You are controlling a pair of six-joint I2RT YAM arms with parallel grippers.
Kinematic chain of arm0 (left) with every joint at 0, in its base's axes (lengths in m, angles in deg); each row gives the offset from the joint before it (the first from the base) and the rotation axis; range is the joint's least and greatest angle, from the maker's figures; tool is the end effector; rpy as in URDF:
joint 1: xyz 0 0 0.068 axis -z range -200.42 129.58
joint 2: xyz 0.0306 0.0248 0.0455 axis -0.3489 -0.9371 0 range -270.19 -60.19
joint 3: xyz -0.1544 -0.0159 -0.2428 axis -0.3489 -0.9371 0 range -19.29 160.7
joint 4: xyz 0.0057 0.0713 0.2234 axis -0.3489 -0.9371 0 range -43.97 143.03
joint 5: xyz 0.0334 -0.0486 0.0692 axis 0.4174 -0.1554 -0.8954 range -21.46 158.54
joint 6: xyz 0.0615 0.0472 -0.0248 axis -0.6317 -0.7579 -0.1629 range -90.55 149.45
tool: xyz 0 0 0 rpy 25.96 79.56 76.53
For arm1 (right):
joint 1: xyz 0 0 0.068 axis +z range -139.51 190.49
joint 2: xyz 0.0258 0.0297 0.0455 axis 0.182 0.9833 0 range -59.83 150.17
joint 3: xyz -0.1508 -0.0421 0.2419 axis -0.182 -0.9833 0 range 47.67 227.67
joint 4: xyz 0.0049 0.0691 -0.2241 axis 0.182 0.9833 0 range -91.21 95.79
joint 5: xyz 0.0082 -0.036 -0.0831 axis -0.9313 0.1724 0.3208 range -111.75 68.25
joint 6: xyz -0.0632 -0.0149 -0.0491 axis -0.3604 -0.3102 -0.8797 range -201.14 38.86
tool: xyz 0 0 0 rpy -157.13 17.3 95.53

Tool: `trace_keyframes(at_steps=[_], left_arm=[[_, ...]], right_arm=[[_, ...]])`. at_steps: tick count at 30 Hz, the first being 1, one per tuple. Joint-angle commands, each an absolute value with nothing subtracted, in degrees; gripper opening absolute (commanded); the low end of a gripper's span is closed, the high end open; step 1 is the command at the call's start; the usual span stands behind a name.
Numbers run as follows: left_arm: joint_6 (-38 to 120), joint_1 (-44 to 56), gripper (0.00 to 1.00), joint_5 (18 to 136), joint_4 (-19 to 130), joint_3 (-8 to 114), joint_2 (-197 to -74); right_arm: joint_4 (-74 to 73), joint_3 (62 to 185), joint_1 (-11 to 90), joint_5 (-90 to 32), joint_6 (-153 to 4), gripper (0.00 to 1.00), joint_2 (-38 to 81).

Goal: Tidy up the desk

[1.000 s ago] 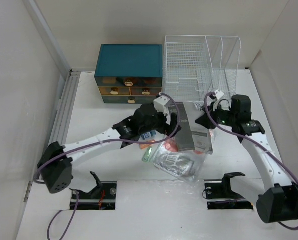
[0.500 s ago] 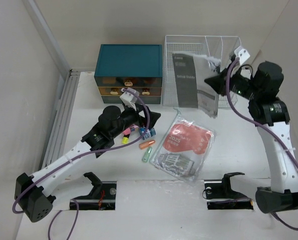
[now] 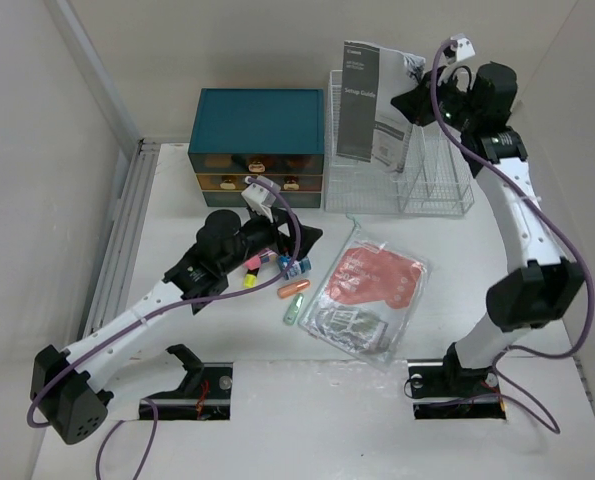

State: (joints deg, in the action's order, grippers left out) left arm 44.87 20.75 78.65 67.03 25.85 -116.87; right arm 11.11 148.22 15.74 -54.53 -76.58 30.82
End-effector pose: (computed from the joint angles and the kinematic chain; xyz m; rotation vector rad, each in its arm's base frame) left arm 0.1676 -0.1629 0.3690 0.4988 1.5217 -0.9131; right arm 0.3539 0.0709 0.4839 -0.4542 1.5744 0.5914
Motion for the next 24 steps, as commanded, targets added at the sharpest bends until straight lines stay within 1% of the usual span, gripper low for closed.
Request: trace_keyframes(at_steps=[1,7,12,17,18,21,22,24], left_arm=[[43.96,20.27,0.88,80.23,69.74,26.67,-116.70],[43.43,20.27,0.88,80.23,69.73,26.67,-117.23],[43.43,19.75,0.88,80.75,69.73,26.67,-117.75],[43.43,19.13,0.88,81.28,69.73,26.67,-118.28],[43.43,19.13,0.88,81.28,69.73,26.67,-118.28],[43.95,19.13,0.88,81.28,69.73,26.67,-118.28],[43.96,19.13,0.88,81.28,69.73,26.67,-118.80],[43.96,18.61,0.88,81.28,69.73,26.67,-118.81]], right_arm=[[-0.24,156.03,14.79,-57.61,-70.60,0.00,34.02],[-1.91,162.54,13.65,-58.23,-67.95,0.00,42.46],[-1.91,164.56,13.03,-56.92,-67.95,0.00,46.24],[1.25,168.42,12.51,-57.52,-67.95,0.01,50.55],[2.21,168.43,12.51,-57.53,-67.95,0.05,51.77],[2.83,169.13,12.51,-58.14,-68.56,0.13,52.92],[2.83,169.13,11.99,-58.75,-68.57,0.25,52.93],[3.45,169.13,11.98,-58.76,-69.18,0.45,53.46]])
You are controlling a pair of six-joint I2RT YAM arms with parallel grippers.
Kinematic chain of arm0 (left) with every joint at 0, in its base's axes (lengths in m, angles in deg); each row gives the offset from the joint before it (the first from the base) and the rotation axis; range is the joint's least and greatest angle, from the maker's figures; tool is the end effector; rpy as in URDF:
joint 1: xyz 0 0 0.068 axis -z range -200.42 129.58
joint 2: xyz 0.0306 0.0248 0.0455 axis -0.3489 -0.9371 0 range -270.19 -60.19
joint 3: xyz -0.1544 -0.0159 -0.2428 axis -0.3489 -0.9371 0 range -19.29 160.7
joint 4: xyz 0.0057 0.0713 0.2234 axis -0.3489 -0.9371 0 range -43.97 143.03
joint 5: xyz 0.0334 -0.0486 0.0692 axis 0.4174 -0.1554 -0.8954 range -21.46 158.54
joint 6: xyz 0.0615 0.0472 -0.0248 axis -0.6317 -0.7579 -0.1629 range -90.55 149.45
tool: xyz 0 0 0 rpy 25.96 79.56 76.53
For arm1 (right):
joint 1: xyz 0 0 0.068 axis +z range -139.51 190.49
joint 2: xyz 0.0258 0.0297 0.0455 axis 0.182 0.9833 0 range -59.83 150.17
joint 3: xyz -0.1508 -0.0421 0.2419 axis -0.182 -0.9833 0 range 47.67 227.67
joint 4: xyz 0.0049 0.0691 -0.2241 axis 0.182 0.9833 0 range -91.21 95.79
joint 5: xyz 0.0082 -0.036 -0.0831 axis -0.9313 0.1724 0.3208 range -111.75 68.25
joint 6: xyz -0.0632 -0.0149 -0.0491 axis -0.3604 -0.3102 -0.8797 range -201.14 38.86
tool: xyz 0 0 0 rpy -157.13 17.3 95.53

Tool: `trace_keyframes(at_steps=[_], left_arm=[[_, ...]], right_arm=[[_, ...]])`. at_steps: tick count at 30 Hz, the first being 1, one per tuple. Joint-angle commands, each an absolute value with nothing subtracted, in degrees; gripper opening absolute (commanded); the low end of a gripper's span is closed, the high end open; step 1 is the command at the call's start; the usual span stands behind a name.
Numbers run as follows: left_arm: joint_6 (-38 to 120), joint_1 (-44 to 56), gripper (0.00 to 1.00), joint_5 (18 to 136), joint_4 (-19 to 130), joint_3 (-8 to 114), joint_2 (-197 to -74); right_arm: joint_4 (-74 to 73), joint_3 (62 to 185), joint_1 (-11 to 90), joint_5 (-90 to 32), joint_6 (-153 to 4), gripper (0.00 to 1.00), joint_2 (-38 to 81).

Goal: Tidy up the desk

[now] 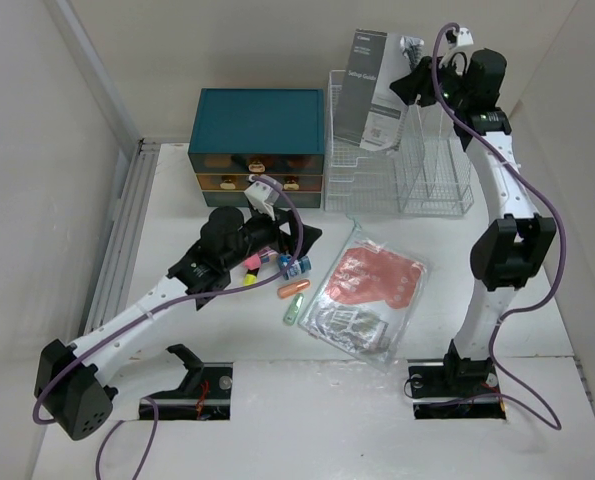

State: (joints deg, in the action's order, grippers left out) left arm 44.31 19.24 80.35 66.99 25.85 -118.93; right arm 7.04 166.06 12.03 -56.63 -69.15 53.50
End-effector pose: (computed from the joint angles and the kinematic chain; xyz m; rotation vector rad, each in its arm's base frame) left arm 0.1772 -0.1656 0.3611 0.5155 1.5551 -0.9007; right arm 0.4712 0.0531 0.4419 -0.3258 1.6267 0.6732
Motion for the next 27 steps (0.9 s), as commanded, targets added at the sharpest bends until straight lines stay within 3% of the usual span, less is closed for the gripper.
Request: trace_keyframes(at_steps=[1,3,4,8,13,18,22,23,25,26,27], left_arm=[[43.96,18.60,0.88,81.28,69.73,26.67,-119.33],[43.96,18.60,0.88,81.28,69.73,26.67,-119.34],[44.48,18.60,0.88,81.28,69.73,26.67,-119.34],[44.48,18.60,0.88,81.28,69.73,26.67,-119.34],[45.01,18.60,0.88,81.28,69.73,26.67,-119.34],[45.01,18.60,0.88,81.28,69.73,26.67,-119.34],[45.01,18.60,0.88,81.28,70.26,26.67,-119.34],[45.01,18.60,0.88,81.28,70.26,26.67,-119.34],[45.01,18.60,0.88,81.28,70.26,26.67,-119.34],[45.01,18.60,0.88,81.28,70.26,26.67,-119.34],[45.01,18.60,0.88,81.28,70.26,26.15,-119.34]], right_arm=[[4.06,169.13,11.98,-58.06,-69.97,0.61,53.46],[4.59,169.13,11.98,-57.36,-71.02,0.71,53.46],[5.29,169.66,11.98,-56.65,-72.07,0.81,53.98],[10.29,174.31,11.98,-55.60,-75.42,0.93,55.91],[15.05,177.84,11.98,-52.00,-79.55,1.00,55.92],[11.89,165.99,12.50,-44.28,-82.98,1.00,46.72],[8.56,157.46,14.09,-31.62,-85.88,0.74,43.00],[8.03,156.31,14.87,-28.47,-86.58,0.53,42.39],[8.02,155.16,15.41,-26.60,-87.11,0.33,42.99],[8.02,155.16,16.10,-24.41,-87.11,0.17,43.00],[8.02,155.16,16.11,-23.26,-87.11,0.12,43.87]])
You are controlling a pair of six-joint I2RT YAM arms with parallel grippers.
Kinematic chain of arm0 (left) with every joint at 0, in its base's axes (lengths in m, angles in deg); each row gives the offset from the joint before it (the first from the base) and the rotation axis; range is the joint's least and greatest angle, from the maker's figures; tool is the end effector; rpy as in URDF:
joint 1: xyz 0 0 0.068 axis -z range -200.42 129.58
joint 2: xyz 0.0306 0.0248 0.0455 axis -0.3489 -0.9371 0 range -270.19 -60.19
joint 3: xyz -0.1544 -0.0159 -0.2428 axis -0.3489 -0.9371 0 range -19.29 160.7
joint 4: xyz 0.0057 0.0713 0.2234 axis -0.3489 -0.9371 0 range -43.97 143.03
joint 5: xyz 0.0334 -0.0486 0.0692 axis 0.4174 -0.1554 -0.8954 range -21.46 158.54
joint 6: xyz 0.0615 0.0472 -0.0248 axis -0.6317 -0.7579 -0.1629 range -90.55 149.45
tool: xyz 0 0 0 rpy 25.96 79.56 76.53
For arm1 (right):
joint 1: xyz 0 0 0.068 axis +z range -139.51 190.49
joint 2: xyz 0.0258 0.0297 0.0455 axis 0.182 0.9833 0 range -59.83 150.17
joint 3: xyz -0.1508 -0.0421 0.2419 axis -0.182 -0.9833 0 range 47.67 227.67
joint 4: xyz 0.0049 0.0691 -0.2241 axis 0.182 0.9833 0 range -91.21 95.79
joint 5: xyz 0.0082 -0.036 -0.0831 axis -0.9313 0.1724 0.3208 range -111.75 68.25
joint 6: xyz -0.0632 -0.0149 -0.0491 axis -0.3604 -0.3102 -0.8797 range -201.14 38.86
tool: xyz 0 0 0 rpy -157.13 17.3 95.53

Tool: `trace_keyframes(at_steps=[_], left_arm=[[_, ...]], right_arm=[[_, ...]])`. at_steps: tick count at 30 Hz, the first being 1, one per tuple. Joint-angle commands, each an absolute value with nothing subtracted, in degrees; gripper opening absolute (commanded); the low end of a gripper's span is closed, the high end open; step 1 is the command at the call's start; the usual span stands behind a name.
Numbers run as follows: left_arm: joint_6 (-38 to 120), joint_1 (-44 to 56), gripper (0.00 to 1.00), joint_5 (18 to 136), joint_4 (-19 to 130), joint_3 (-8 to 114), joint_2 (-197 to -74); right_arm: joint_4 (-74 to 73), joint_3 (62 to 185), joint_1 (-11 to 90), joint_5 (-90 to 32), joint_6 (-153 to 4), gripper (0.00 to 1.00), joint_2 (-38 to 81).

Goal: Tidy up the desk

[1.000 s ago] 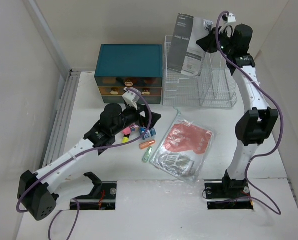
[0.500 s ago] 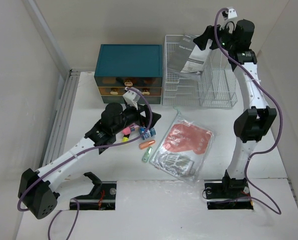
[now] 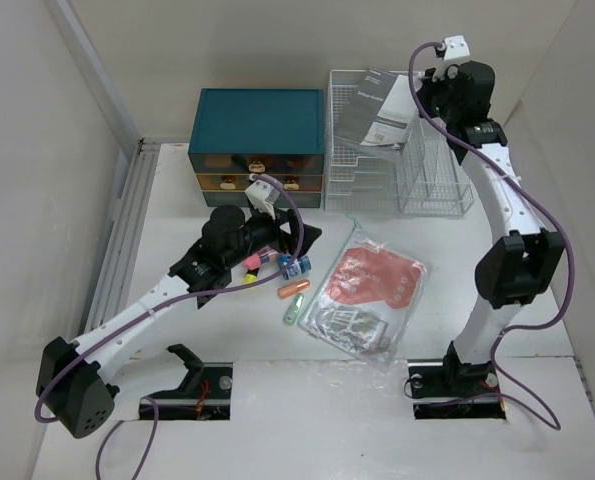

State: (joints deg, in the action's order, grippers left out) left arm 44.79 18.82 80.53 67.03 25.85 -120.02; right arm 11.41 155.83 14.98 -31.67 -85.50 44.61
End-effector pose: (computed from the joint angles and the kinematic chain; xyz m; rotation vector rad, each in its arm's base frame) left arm 0.1818 -0.1674 0.3569 0.5088 1.5777 -0.9007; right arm 0.4410 0.0468 0.4361 -0.2603 1.7064 0.1510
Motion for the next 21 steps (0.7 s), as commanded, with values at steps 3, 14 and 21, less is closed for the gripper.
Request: trace_keyframes(at_steps=[3,14,21], left_arm=[[45.01,18.60,0.88,81.28,70.26,26.14,-119.34],[45.01,18.60,0.88,81.28,70.26,26.14,-119.34],[45.01,18.60,0.88,81.81,70.26,26.14,-119.34]], right_arm=[[7.49,157.61,16.64,-18.25,-87.64,0.01,46.24],[7.49,162.45,17.17,-5.24,-88.78,0.00,51.79],[10.82,166.74,17.69,-6.46,-88.78,0.00,55.03]])
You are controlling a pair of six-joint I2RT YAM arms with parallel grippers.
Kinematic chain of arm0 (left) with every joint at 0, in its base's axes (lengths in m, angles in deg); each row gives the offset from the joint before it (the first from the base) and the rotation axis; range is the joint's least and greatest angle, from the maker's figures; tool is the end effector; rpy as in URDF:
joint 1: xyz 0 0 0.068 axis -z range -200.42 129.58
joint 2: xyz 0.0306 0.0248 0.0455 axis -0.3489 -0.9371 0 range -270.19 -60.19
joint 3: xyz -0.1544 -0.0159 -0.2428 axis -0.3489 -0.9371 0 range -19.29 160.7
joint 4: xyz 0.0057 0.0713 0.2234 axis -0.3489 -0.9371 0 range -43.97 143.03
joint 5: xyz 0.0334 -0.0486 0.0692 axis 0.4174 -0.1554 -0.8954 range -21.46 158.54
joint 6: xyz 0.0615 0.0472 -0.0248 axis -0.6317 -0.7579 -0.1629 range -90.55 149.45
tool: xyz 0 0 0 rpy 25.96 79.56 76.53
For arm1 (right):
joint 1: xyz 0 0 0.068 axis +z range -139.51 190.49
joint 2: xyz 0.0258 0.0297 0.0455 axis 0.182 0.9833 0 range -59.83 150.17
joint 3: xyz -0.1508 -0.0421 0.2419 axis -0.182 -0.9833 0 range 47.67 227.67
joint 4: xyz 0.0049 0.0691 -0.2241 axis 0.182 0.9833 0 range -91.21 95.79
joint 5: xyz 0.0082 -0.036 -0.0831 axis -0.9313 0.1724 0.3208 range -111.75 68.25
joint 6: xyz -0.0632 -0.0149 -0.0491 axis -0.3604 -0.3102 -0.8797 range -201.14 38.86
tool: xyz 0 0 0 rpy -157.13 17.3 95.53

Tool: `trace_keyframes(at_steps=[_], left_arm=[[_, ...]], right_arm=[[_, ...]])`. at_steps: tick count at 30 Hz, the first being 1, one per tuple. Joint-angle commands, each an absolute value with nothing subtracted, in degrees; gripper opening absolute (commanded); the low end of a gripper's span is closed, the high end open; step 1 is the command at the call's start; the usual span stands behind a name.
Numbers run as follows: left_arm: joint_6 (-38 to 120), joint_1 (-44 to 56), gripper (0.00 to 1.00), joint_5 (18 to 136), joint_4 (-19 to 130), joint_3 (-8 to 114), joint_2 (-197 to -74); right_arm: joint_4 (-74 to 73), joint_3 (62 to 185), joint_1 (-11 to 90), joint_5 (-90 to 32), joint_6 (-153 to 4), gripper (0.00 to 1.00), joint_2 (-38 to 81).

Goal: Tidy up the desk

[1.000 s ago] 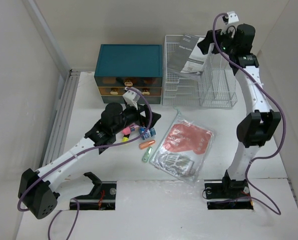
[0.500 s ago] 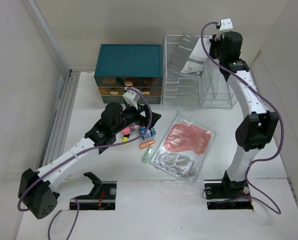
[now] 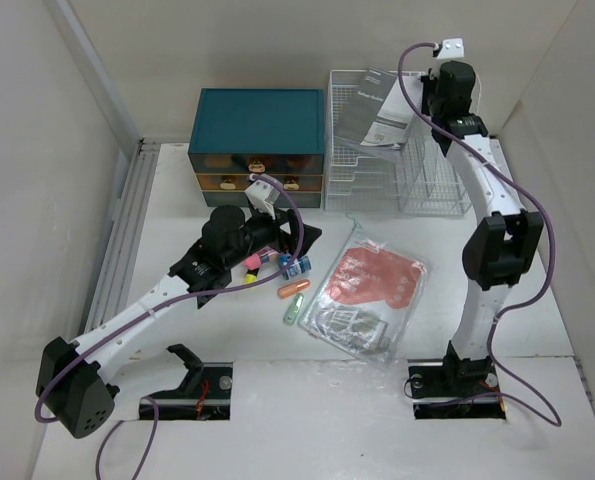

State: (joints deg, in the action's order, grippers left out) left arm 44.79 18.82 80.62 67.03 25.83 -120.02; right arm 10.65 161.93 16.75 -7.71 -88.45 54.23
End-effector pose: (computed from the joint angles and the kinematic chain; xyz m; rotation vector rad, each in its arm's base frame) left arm 0.1817 -0.1674 0.3568 0.5101 1.5779 -0.9018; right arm 0.4884 0.0364 0.4009 -0.0328 1.7736 -0.2306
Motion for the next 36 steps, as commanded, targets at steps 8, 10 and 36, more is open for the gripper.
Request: trace_keyframes(at_steps=[8,10,36], left_arm=[[45.01,18.60,0.88,81.81,70.26,26.14,-118.28],[45.01,18.60,0.88,81.81,70.26,26.14,-118.28],[44.48,18.60,0.88,81.28,70.26,26.14,-117.23]], right_arm=[[13.47,169.22,17.69,-8.48,-87.12,0.00,57.76],[13.47,169.22,17.69,-8.48,-87.11,0.00,57.76],[16.90,171.50,15.32,-27.81,-83.07,0.00,60.75]])
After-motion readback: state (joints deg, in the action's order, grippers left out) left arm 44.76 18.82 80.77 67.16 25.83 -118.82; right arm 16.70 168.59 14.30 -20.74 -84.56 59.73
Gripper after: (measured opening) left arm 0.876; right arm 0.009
